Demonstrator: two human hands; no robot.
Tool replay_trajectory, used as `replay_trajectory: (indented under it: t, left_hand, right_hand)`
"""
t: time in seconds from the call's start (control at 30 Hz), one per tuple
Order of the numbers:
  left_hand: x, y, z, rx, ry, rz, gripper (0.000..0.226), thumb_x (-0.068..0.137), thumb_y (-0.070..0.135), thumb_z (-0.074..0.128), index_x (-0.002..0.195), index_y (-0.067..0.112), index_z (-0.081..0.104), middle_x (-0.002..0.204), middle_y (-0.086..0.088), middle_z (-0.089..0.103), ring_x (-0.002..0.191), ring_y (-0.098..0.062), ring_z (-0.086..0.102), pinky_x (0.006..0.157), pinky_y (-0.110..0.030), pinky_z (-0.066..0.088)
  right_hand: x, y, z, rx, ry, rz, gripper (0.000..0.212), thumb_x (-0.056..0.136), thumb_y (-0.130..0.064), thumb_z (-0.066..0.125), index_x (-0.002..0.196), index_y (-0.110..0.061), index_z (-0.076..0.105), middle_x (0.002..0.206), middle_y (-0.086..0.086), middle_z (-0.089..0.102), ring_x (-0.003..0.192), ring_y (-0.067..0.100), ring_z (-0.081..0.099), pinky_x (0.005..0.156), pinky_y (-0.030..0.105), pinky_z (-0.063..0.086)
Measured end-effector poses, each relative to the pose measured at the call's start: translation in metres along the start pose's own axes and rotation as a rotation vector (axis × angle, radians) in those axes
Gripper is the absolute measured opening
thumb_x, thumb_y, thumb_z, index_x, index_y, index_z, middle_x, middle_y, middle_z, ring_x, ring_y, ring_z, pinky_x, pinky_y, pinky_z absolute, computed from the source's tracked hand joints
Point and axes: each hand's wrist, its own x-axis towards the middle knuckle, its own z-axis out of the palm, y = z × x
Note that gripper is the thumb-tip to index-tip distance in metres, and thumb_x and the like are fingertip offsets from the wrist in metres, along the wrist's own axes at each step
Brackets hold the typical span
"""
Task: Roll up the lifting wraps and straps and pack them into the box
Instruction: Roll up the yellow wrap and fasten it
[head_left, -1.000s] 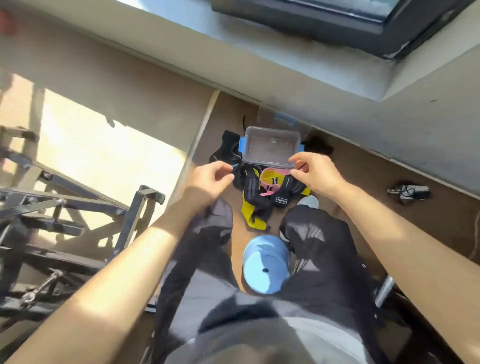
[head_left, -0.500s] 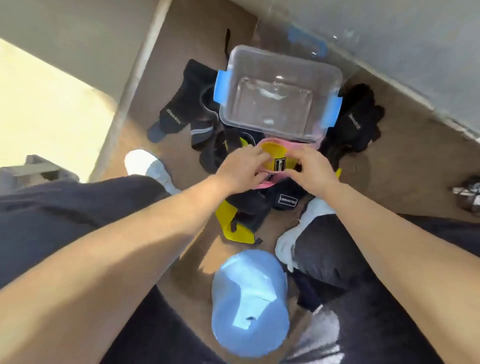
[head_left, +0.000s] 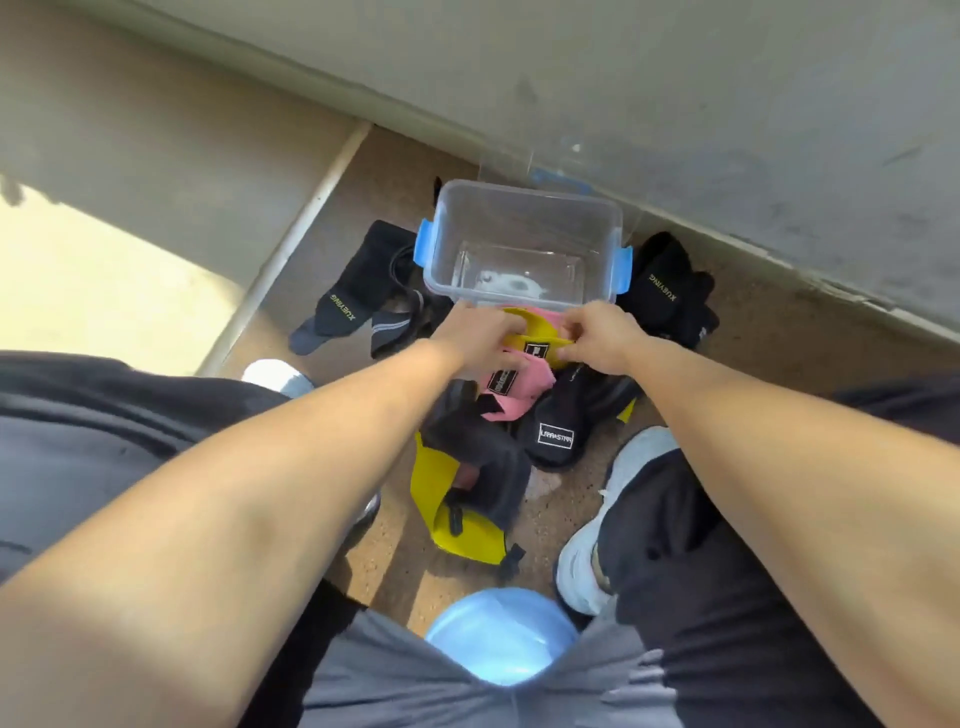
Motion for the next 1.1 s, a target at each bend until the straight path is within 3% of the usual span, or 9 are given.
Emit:
replay_trajectory:
  t: [0.13,0.3,0.47,0.57,0.63,0.77,0.87,0.97,1.1]
  left_hand:
    - [-0.011,-0.001,-0.054,0.062,-0.009,-0.043,0.042,0.092,0.051,0.067,0.119,0.019,0.064,0.118,-0.005,0.070,0.112,-0.031,0.064,0.090,-0.038,0.043]
    - [-0.040,-0.015,-0.115,-0.103,0.032,-0.117,0.068,0.089,0.044,0.076,0.145,0.013,0.054,0.146,-0.005,0.059,0.128,-0.024,0.059,0.102,-0.033,0.047]
    - [-0.076,-0.018,-0.159,-0.146,0.114,-0.130,0.069,0.083,0.047,0.081,0.141,0.015,0.059,0.142,-0.002,0.060,0.128,-0.022,0.057,0.102,-0.033,0.046]
    - [-0.096,-0.015,-0.187,-0.129,0.158,-0.105,0.034,0.080,0.053,0.080,0.094,0.022,0.073,0.095,0.005,0.071,0.094,-0.023,0.063,0.074,-0.032,0.047]
    - [-0.107,-0.010,-0.205,-0.133,0.161,-0.072,0.038,0.083,0.056,0.076,0.080,0.019,0.071,0.074,0.006,0.065,0.076,-0.020,0.060,0.065,-0.032,0.045]
    - [-0.131,0.012,-0.231,-0.098,0.154,-0.013,0.034,0.084,0.058,0.075,0.098,0.027,0.073,0.080,0.015,0.062,0.075,-0.003,0.059,0.062,-0.026,0.044]
    - [-0.147,0.024,-0.234,-0.056,0.163,0.058,0.027,0.088,0.053,0.074,0.104,0.033,0.069,0.081,0.010,0.061,0.074,-0.009,0.058,0.060,-0.026,0.043]
    - [-0.154,0.029,-0.228,0.110,0.174,0.102,0.014,0.094,0.047,0.069,0.093,0.033,0.066,0.078,0.007,0.059,0.074,-0.019,0.055,0.058,-0.029,0.040]
    - [-0.147,0.028,-0.230,0.192,0.171,0.025,0.023,0.098,0.047,0.062,0.097,0.024,0.064,0.087,0.004,0.063,0.081,-0.023,0.058,0.060,-0.032,0.041]
  right_hand:
    - [-0.009,-0.023,-0.033,0.185,0.013,-0.060,0.021,0.087,-0.017,0.080,0.092,-0.005,0.063,0.086,0.006,0.059,0.081,0.021,0.054,0.079,0.041,0.049]
    - [-0.027,-0.058,-0.072,0.250,0.044,-0.145,0.020,0.084,-0.018,0.084,0.095,-0.020,0.067,0.076,-0.007,0.059,0.065,0.008,0.053,0.072,0.028,0.043]
    - [-0.057,-0.094,-0.101,0.348,0.146,-0.190,0.013,0.086,-0.016,0.082,0.084,-0.020,0.070,0.075,-0.005,0.061,0.066,0.009,0.052,0.069,0.025,0.044]
    - [-0.074,-0.114,-0.122,0.336,0.154,-0.240,0.013,0.085,-0.016,0.081,0.080,-0.020,0.071,0.080,-0.001,0.065,0.074,0.014,0.057,0.075,0.030,0.047]
    - [-0.087,-0.123,-0.134,0.303,0.158,-0.279,0.011,0.086,-0.015,0.081,0.081,-0.019,0.072,0.080,0.000,0.067,0.074,0.014,0.058,0.075,0.031,0.049]
    - [-0.109,-0.127,-0.154,0.276,0.234,-0.389,0.009,0.085,-0.012,0.081,0.084,-0.016,0.073,0.082,0.006,0.070,0.075,0.014,0.060,0.076,0.035,0.053]
    - [-0.121,-0.125,-0.161,0.285,0.272,-0.451,0.009,0.082,-0.013,0.084,0.085,-0.013,0.076,0.081,0.008,0.071,0.070,0.010,0.060,0.072,0.032,0.053]
    - [-0.123,-0.118,-0.159,0.260,0.280,-0.466,0.012,0.078,-0.017,0.088,0.081,-0.018,0.076,0.079,0.005,0.073,0.066,0.008,0.060,0.067,0.027,0.053]
    - [-0.111,-0.103,-0.152,0.185,0.270,-0.434,0.016,0.078,-0.022,0.088,0.089,-0.022,0.076,0.080,-0.004,0.069,0.073,0.010,0.063,0.068,0.027,0.053]
